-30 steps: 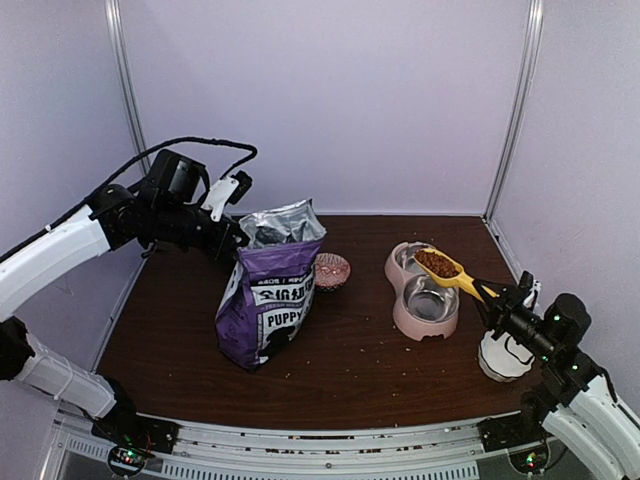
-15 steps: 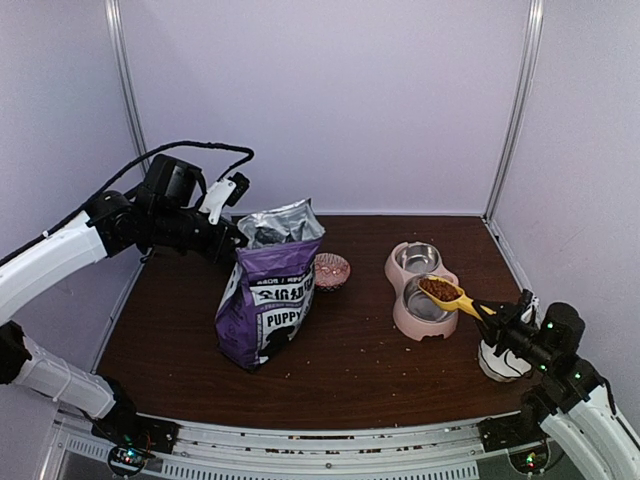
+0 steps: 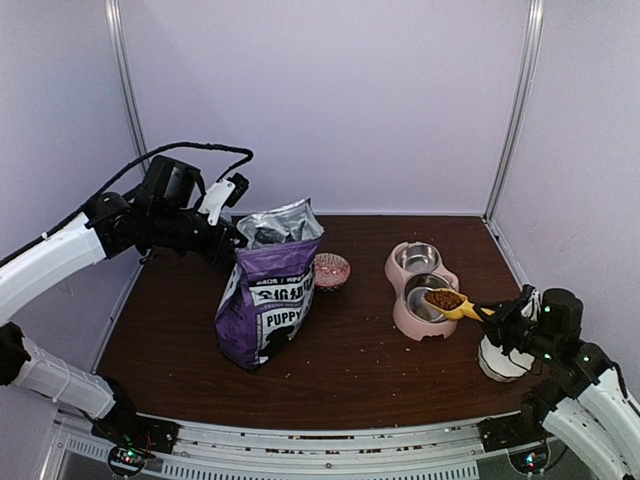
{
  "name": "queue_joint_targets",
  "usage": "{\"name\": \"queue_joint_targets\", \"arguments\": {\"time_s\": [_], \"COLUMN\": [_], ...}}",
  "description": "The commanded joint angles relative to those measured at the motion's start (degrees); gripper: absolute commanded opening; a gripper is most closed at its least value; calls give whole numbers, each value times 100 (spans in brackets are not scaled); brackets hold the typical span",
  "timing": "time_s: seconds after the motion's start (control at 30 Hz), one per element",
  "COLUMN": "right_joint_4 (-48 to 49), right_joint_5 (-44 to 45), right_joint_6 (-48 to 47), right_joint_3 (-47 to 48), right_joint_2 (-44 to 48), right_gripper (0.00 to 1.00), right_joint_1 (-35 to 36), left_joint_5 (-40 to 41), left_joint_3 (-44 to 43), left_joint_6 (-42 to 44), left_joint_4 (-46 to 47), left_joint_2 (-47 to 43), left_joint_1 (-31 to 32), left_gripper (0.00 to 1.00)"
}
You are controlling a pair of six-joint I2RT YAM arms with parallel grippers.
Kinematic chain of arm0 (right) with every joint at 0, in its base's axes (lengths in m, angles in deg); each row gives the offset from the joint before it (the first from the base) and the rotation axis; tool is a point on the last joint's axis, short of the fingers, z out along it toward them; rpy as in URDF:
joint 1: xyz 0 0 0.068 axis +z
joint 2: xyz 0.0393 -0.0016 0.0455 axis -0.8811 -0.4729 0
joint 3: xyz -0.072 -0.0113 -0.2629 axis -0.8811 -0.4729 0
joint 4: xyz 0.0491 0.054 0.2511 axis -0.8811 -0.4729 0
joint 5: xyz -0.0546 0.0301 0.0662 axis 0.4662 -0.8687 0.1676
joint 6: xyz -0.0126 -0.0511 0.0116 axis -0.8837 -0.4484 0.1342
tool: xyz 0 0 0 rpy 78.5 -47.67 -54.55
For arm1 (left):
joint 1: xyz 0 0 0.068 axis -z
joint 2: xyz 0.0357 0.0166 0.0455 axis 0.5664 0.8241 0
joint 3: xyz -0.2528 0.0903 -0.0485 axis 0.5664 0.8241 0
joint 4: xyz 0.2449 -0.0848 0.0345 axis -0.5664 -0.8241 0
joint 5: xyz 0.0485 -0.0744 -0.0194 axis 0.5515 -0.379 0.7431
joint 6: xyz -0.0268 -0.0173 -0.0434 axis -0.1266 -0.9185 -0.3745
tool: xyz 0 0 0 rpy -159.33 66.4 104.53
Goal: Serve the pet food
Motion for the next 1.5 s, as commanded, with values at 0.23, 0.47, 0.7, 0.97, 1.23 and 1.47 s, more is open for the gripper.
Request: {"name": "queue_joint_targets", "arguments": {"time_s": [0.23, 0.47, 0.7, 0.97, 1.23, 1.47], "right_joint_4": [-604, -902, -1233, -1973, -2919, -3430], "right_joint_5": [265, 298, 238, 130, 193, 653], "right_joint_6": [-944, -1301, -1706, -2564, -3806, -4634], "right_joint_3": [1077, 1547, 2026, 2840, 3816, 4524], "right_joint_2": [-763, -1240, -1736, -2558, -3369, -3830], "right_gripper": [13, 13, 13, 13, 13, 13], "right_joint_1": [-42, -39, -38, -41, -8, 341], "left_joint_5": [-47, -69, -132, -274, -367, -429], "left_joint_3": [152, 156, 156, 161, 165, 165], "left_joint_6": [127, 126, 128, 101, 77, 49], "left_joint_4": [-19, -23, -25, -20, -18, -23], "left_joint_2": [-19, -67, -93, -119, -181, -182], "left_joint_1": [-85, -85, -85, -85, -83, -85], "left_gripper": [0, 0, 0, 0, 0, 0]}}
